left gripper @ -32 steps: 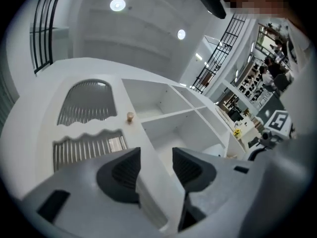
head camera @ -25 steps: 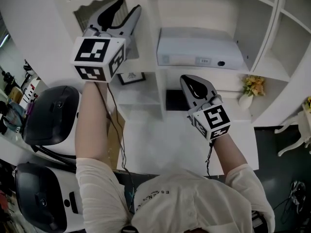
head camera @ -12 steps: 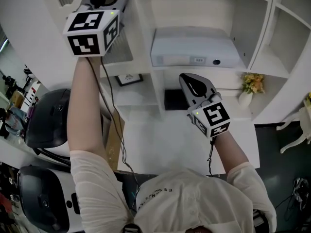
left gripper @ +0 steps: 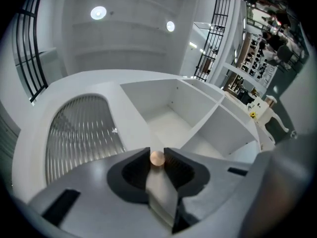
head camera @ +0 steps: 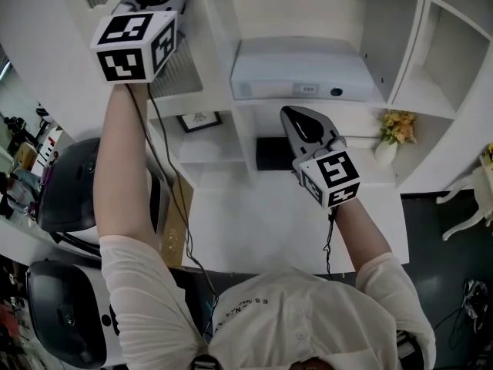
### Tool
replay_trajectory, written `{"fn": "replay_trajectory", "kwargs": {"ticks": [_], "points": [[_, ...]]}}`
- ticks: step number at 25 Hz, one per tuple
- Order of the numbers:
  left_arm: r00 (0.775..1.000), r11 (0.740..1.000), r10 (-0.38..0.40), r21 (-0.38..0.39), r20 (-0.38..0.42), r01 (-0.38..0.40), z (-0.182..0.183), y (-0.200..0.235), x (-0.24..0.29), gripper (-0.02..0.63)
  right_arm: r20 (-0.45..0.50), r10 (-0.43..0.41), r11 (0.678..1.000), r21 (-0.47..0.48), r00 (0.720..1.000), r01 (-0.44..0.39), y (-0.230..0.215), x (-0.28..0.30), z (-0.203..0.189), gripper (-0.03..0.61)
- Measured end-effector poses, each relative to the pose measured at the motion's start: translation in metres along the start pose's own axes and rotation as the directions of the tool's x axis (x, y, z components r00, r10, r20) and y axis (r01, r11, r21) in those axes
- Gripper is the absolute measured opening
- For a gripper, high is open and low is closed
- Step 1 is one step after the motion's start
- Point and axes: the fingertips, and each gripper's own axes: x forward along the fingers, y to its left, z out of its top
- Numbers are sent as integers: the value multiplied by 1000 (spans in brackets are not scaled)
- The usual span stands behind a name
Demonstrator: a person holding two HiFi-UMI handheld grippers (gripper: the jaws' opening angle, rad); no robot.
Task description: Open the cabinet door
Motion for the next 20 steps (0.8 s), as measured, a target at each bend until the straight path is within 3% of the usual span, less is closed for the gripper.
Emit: {"fn": "replay_trajectory", "kwargs": {"ticks": [9, 15, 20], "points": [[993, 992, -114, -48, 7, 115, 13, -1, -22, 89, 13, -2, 1000, 3, 1000, 2, 14, 15, 2, 15], [981, 975, -181, -116, 71, 189, 24, -1, -47, 87, 21, -2, 1000, -17, 1000, 3, 36, 24, 17, 15], [958, 952, -255, -139, 132, 272, 37, 4, -81, 87, 11, 2, 1000, -26, 1000, -2, 62, 29, 26, 15]]}}
